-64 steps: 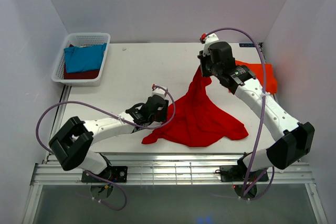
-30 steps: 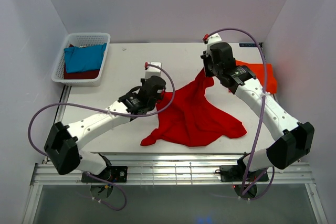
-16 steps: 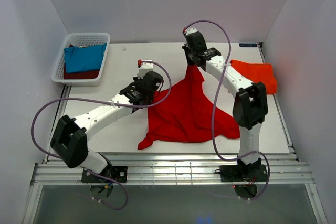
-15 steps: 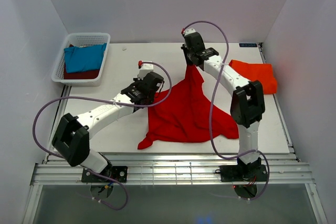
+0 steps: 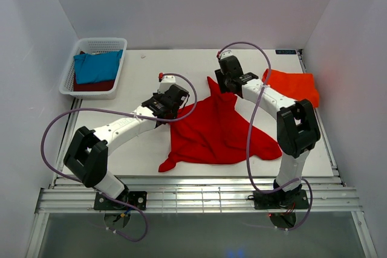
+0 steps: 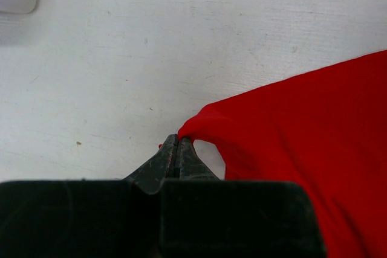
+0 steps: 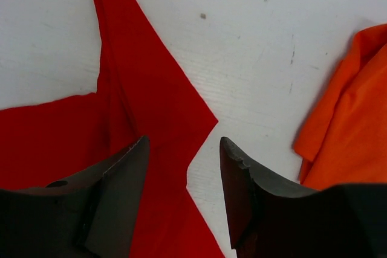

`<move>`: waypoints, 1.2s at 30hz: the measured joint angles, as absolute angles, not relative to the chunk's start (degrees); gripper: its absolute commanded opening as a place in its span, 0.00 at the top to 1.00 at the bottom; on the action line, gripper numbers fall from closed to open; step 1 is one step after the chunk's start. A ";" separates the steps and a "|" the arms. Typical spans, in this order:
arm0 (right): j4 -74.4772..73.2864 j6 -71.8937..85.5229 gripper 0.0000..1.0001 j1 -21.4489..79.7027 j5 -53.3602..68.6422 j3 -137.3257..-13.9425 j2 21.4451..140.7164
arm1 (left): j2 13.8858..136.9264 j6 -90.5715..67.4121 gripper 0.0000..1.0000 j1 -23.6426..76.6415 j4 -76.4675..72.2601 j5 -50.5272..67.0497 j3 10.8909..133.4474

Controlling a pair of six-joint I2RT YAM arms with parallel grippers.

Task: Fold and stack the t-shirts
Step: Flatten the tshirt out

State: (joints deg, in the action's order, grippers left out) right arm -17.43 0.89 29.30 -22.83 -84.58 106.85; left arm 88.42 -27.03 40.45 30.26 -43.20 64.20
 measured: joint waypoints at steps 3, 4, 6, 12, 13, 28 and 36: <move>-17.43 1.43 0.48 29.30 -21.76 -81.58 107.00 | 88.42 -27.07 1.00 40.45 30.26 -42.61 64.20; -17.47 1.58 0.49 29.30 -21.19 -80.64 107.31 | 88.42 -27.07 1.00 40.45 30.26 -42.52 64.20; -17.82 1.93 0.49 29.30 -19.99 -79.35 108.36 | 88.42 -27.09 1.00 40.45 30.26 -42.41 64.20; -17.91 2.57 0.50 29.26 -17.12 -79.33 113.99 | 88.42 -27.18 1.00 40.45 30.26 -42.37 64.20; -17.87 2.61 0.50 29.26 -16.78 -79.59 114.91 | 88.42 -27.27 1.00 40.45 30.26 -42.37 64.20; -17.82 2.59 0.59 29.12 -15.90 -84.29 117.16 | 88.40 -27.49 1.00 40.29 30.41 -42.13 63.33; -17.69 2.50 0.83 28.71 -15.03 -84.68 119.11 | 88.40 -27.46 1.00 40.27 30.41 -42.09 63.31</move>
State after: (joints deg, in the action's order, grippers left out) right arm -17.69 2.50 28.71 -15.03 -84.68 119.11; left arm 88.40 -27.46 40.27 30.41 -42.09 63.31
